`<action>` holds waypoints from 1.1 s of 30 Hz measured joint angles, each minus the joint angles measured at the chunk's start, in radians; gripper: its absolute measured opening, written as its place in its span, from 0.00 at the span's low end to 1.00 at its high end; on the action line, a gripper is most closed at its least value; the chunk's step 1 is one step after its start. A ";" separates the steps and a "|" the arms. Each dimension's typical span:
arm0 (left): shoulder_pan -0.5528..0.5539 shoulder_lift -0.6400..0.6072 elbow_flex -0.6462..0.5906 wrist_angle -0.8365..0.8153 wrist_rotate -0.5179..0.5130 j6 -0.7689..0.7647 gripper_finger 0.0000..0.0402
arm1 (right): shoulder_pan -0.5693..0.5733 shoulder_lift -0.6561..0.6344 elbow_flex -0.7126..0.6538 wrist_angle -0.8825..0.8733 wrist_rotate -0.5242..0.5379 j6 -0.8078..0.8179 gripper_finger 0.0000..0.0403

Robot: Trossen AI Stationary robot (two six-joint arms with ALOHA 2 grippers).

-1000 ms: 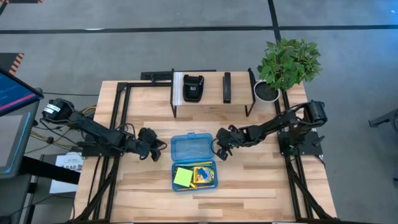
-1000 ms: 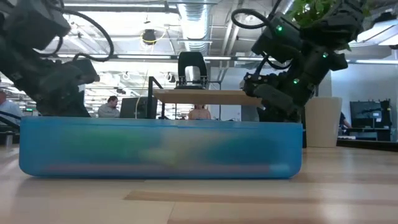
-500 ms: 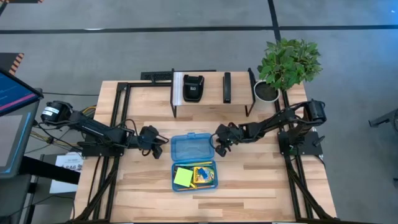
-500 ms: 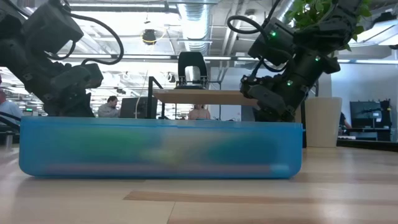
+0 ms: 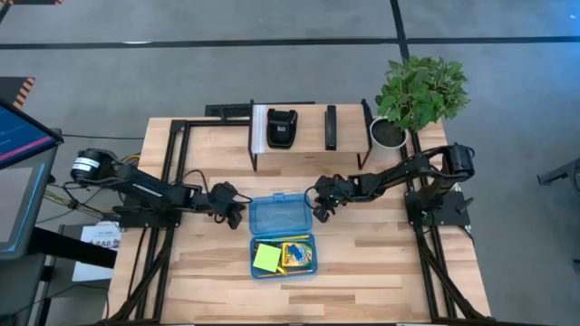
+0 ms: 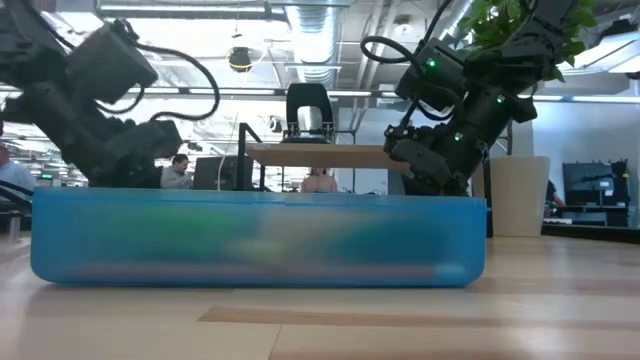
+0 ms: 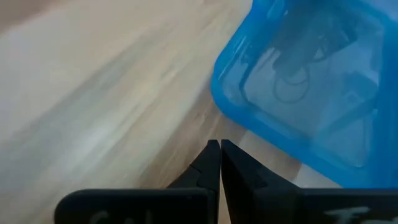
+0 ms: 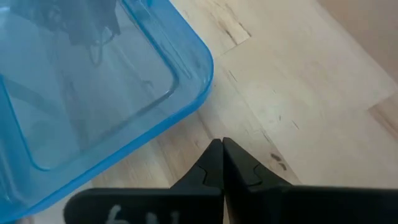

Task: Pack school essentials
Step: Close the blue supply box

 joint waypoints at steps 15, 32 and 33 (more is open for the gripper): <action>0.003 0.179 0.058 0.149 -0.003 0.075 0.00 | 0.001 0.000 -0.002 0.072 -0.039 -0.042 0.04; 0.003 0.020 0.066 0.150 -0.014 0.170 0.00 | -0.003 -0.112 0.006 0.106 -0.102 -0.038 0.03; 0.003 0.002 0.066 0.145 -0.013 0.176 0.00 | -0.002 -0.132 0.006 0.105 -0.103 -0.039 0.03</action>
